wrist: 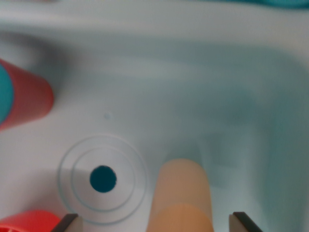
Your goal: Pick detergent from the sink
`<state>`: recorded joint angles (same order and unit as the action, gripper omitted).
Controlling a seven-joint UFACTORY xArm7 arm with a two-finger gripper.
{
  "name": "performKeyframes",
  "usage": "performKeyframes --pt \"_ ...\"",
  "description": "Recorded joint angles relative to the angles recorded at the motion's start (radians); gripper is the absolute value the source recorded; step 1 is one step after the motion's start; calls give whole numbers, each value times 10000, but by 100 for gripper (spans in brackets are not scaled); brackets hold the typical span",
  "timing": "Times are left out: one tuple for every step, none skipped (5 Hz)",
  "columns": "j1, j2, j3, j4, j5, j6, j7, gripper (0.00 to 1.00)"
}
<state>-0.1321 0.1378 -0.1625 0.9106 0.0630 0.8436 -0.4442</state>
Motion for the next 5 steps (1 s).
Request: performKeyframes --pt "0 0 0 0 0 0 0 0" --pt "-29 25 -28 -116 15 -125 -83 0" --pt "-29 25 -28 -116 15 -125 -83 0" --pt "-39 34 -39 -157 20 -170 -113 0" --pt "-39 34 -39 -157 20 -170 -113 0"
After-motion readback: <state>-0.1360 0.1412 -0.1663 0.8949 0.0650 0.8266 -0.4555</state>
